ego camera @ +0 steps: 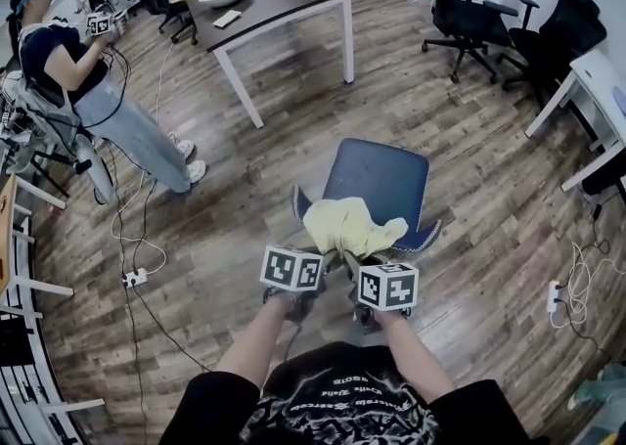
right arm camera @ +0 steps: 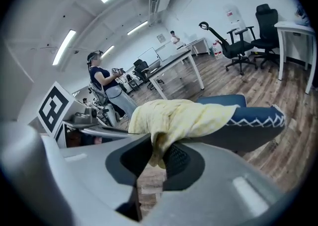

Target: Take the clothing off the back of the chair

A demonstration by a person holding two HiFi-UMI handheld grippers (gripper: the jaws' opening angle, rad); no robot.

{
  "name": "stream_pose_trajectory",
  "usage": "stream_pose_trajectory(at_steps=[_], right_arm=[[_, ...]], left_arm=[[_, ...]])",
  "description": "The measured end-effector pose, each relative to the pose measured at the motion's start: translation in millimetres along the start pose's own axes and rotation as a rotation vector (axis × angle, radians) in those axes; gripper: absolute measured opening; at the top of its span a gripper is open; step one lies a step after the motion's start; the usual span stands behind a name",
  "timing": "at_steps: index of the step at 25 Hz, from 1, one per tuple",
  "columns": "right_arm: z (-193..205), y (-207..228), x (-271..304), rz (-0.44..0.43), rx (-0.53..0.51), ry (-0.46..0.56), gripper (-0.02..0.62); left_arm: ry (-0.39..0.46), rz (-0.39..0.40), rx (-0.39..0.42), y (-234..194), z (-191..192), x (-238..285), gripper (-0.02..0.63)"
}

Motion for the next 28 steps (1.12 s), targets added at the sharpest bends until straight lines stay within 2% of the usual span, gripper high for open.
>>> stream_pose_trajectory(at_steps=[4,18,28], right_arm=[[17,-7,-12,0.021,-0.032,-0.018,0.055],[74,-52,-53,0.081,-0.071,0.045,0.055],[119,-105,-73,0.096,-0.096,0.08,0.055]], left_arm=[[-0.009,0.046,0.0,6,21,-5,0.032],[0.034,0.097,0.065,28,83,-49,0.032],[0.087,0.134,0.041,27,135,-95,0.034]])
Point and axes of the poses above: the fingertips, and each gripper's own axes: x forward along the fingers, y to its right, z out of its underside, the point moved 10 cm from there along -x, backward along the fingers, and after that the axes turned 1 degree about -x, right-handed, at the moved point
